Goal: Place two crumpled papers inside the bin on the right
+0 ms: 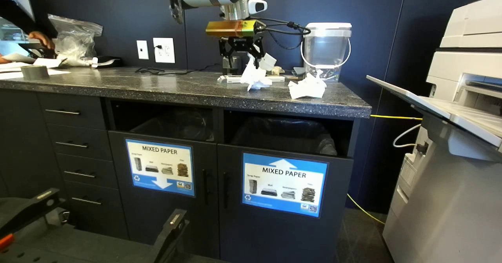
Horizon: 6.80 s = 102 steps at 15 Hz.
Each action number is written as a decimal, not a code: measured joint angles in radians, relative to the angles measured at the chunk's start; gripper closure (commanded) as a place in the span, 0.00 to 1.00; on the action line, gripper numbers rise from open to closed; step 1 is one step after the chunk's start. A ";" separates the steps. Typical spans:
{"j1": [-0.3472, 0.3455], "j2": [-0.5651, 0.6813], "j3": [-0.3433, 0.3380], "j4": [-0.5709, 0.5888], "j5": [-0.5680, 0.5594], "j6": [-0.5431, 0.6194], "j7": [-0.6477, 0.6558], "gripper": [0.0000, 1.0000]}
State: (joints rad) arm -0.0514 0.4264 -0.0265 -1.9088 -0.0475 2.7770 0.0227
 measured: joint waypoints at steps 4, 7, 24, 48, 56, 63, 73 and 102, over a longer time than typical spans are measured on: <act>0.000 0.064 -0.009 0.060 0.000 0.001 -0.002 0.00; -0.001 0.103 -0.018 0.096 -0.001 0.001 -0.004 0.00; -0.002 0.216 -0.030 0.210 -0.001 -0.002 -0.006 0.79; 0.125 -0.090 -0.033 -0.196 -0.184 -0.307 0.120 0.84; 0.156 -0.066 -0.056 -0.450 -0.186 -0.029 0.334 0.84; 0.232 -0.036 -0.183 -0.556 -0.187 0.332 0.324 0.84; 0.163 0.012 -0.109 -0.658 -0.035 0.632 0.124 0.84; -0.151 0.493 0.054 -0.234 -0.111 0.942 0.048 0.84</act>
State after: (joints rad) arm -0.2028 0.9194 0.0275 -2.1433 -0.1587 3.7191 0.0705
